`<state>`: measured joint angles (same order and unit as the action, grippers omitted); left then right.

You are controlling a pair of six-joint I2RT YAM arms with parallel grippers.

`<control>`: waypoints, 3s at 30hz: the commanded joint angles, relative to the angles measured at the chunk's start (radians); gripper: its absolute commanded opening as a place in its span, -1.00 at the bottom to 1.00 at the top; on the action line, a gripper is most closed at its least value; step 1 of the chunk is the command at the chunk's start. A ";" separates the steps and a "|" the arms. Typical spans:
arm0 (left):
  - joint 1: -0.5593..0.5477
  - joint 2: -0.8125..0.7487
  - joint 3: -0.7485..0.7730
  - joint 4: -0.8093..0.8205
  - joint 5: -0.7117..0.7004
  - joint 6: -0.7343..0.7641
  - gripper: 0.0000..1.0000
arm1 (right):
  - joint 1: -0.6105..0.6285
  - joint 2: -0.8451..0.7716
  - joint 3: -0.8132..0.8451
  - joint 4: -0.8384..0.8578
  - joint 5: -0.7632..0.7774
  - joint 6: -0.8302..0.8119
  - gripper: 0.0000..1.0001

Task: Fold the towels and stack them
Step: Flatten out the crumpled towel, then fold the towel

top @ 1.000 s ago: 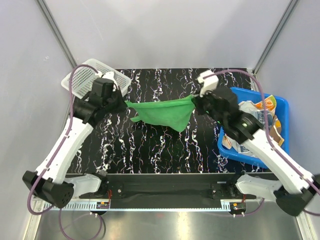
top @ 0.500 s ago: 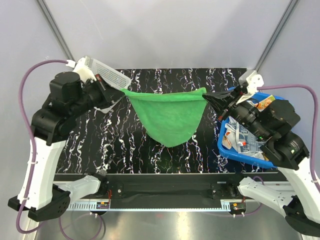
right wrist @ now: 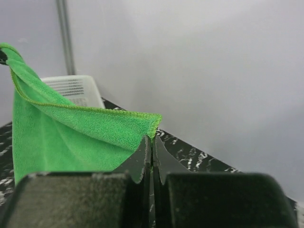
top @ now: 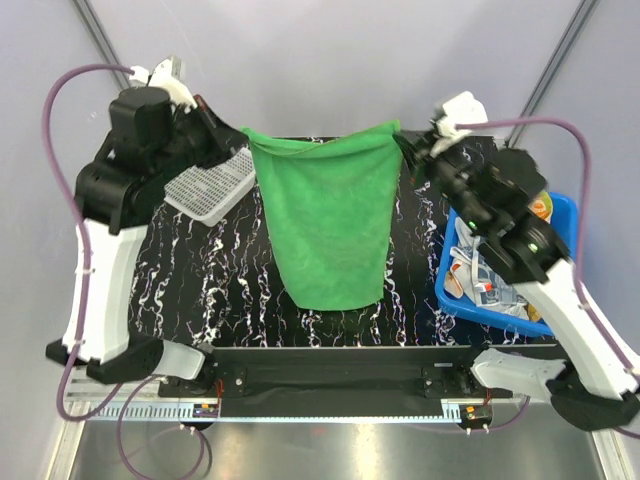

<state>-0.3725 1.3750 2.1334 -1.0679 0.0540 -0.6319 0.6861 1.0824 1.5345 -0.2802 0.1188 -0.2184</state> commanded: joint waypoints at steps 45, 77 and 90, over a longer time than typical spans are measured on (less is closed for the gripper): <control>-0.135 0.033 -0.061 0.159 -0.316 -0.028 -1.00 | -0.031 -0.089 -0.120 0.091 0.093 -0.088 -1.00; 0.132 0.858 -0.056 1.017 0.354 0.069 -1.00 | -0.542 0.771 -0.034 0.492 -0.430 0.051 -1.00; 0.153 0.855 -0.087 0.737 0.329 0.139 -1.00 | -0.543 0.780 -0.075 0.336 -0.475 0.100 -1.00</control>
<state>-0.2279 2.2776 2.0373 -0.2390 0.3775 -0.5407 0.1432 1.9182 1.4631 0.1047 -0.3206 -0.1352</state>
